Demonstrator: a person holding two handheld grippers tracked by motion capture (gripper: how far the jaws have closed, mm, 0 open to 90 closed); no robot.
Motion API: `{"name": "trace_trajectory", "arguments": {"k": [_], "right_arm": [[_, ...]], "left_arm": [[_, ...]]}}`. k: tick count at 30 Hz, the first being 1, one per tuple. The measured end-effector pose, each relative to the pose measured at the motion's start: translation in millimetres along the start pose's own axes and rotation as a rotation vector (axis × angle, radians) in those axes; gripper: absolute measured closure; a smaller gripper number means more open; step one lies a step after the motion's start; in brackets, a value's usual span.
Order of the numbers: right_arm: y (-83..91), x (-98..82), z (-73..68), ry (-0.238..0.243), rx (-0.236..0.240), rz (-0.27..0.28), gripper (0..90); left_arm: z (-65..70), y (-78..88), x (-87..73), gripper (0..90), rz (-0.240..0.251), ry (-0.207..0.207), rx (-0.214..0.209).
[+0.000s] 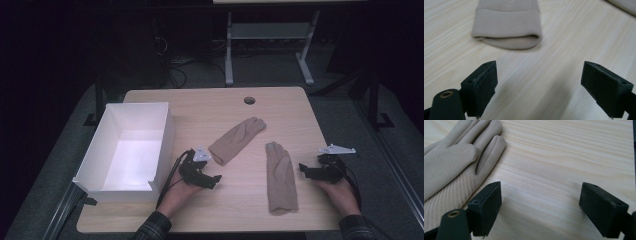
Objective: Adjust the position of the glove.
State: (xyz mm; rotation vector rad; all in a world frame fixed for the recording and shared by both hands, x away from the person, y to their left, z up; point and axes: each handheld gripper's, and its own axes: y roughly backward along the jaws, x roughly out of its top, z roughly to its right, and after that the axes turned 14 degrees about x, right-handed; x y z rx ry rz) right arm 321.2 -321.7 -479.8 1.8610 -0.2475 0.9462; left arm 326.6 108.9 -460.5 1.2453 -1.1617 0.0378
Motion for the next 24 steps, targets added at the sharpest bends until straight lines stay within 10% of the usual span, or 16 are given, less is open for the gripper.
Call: {"name": "trace_trajectory", "arguments": {"k": [10,24], "right_arm": [[0.0,0.0,0.1,0.001,0.0,0.0,17.8],[-0.1,0.0,0.2,0.002,0.0,0.001,17.8]], "left_arm": [[-0.9,-13.3,25.2,19.5,-0.031,-0.057,-0.053],[-19.5,-38.2,62.0,46.4,0.026,-0.025,-0.044]]}}
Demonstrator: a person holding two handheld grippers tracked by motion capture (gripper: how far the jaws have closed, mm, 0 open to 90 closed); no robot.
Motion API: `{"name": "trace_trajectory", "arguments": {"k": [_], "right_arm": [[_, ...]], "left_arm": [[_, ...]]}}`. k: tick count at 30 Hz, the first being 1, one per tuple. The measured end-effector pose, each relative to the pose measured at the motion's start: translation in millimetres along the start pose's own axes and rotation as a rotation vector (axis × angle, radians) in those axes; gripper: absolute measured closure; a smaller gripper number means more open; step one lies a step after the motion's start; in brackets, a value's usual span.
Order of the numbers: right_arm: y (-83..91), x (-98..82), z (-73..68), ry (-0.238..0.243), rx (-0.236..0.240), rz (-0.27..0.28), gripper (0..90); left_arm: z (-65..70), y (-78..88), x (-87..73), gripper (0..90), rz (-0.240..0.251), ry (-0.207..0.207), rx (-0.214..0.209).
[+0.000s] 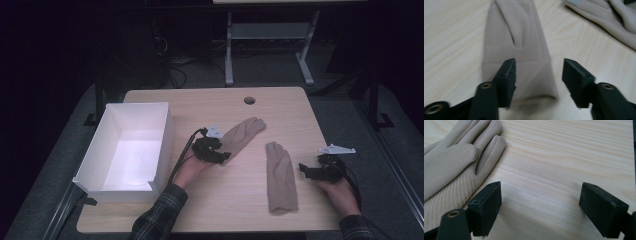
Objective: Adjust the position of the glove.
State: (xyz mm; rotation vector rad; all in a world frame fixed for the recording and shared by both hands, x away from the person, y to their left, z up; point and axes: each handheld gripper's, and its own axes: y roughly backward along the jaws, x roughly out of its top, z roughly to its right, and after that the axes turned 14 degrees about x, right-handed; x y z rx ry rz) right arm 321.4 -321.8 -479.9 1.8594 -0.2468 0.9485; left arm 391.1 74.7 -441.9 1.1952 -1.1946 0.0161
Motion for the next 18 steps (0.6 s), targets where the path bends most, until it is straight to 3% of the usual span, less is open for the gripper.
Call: {"name": "trace_trajectory", "arguments": {"k": [5,11,13,18], "right_arm": [[0.1,0.0,-0.1,-0.001,0.0,-0.001,17.8],[0.0,0.0,0.0,-0.001,0.0,0.0,17.8],[0.1,0.0,0.0,-0.001,0.0,0.0,17.8],[0.1,0.0,0.0,-0.001,0.001,0.0,17.8]], "left_arm": [[-6.5,-10.8,12.6,65.9,0.011,0.015,-0.026],[-9.2,-29.1,21.8,88.8,-0.003,-0.003,-0.034],[-8.5,-37.1,21.6,89.6,-0.016,-0.015,-0.021],[-8.3,-50.7,15.4,89.7,-0.05,0.001,-0.044]]}}
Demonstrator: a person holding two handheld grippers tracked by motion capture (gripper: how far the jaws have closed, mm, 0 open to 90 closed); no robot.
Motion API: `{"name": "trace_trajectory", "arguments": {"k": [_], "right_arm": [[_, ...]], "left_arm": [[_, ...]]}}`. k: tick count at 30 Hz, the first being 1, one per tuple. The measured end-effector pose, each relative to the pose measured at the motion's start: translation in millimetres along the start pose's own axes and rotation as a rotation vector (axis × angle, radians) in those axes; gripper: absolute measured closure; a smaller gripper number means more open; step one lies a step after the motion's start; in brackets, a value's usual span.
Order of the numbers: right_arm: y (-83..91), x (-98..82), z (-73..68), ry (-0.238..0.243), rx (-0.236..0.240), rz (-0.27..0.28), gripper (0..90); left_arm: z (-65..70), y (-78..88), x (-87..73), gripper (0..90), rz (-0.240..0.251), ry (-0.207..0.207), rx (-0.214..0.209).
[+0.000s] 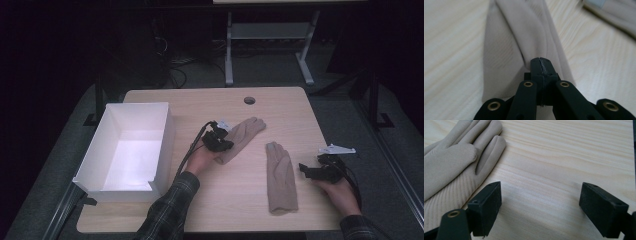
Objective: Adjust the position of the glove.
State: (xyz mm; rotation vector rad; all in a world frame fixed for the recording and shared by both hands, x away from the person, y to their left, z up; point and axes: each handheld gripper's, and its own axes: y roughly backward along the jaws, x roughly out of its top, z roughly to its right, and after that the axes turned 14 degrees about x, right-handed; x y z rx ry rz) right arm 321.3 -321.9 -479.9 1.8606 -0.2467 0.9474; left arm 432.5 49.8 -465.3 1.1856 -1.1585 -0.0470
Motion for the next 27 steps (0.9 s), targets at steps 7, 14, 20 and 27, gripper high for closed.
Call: {"name": "trace_trajectory", "arguments": {"k": [7,14,20,27], "right_arm": [[0.0,-0.1,0.0,0.003,0.0,0.0,17.8],[-0.1,-0.1,0.2,0.007,0.001,0.0,17.9],[-0.2,-0.2,0.5,0.013,0.002,0.0,17.9],[-0.2,-0.2,0.5,0.015,0.002,0.0,17.9]], "left_arm": [[0.3,2.5,-0.6,89.7,-0.019,0.012,-0.002],[6.1,12.1,-9.4,89.7,-0.024,0.006,-0.002],[12.5,24.7,-20.1,89.8,-0.036,-0.002,-0.012],[21.1,40.4,-35.7,89.7,-0.034,0.0,-0.037]]}}
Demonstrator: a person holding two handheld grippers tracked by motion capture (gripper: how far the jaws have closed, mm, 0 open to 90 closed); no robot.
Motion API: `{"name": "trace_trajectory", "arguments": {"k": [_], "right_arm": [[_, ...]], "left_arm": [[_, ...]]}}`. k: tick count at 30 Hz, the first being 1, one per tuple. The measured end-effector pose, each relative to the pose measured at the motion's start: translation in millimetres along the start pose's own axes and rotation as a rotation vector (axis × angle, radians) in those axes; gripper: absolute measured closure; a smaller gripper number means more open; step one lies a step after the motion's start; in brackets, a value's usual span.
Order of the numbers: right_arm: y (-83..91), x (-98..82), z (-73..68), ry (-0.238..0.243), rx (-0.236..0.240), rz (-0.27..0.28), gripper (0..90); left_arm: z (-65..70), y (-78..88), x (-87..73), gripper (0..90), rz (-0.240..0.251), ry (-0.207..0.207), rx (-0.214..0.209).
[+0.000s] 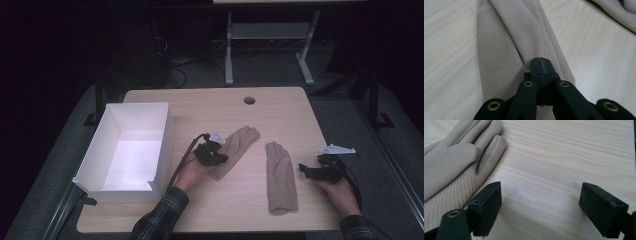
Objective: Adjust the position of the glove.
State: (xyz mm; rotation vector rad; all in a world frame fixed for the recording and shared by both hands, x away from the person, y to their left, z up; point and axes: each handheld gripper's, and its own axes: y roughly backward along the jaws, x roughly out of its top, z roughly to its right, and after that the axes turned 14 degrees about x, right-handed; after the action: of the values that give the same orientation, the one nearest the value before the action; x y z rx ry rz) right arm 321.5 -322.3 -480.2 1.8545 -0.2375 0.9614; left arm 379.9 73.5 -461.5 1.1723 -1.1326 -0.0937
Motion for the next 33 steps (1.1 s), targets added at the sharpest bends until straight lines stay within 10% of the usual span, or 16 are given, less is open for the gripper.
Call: {"name": "trace_trajectory", "arguments": {"k": [19,27,33], "right_arm": [[-0.1,0.2,-0.5,-0.006,0.002,0.002,17.9],[-0.1,0.2,-0.6,-0.007,0.002,0.002,17.9],[-0.2,0.2,-0.6,-0.007,0.002,0.003,17.9]], "left_arm": [[20.4,37.0,-32.5,89.2,-0.011,-0.022,-0.039],[0.7,34.2,-16.0,77.5,0.025,0.023,0.098],[-12.7,19.2,-13.4,66.8,0.002,0.055,0.111]]}}
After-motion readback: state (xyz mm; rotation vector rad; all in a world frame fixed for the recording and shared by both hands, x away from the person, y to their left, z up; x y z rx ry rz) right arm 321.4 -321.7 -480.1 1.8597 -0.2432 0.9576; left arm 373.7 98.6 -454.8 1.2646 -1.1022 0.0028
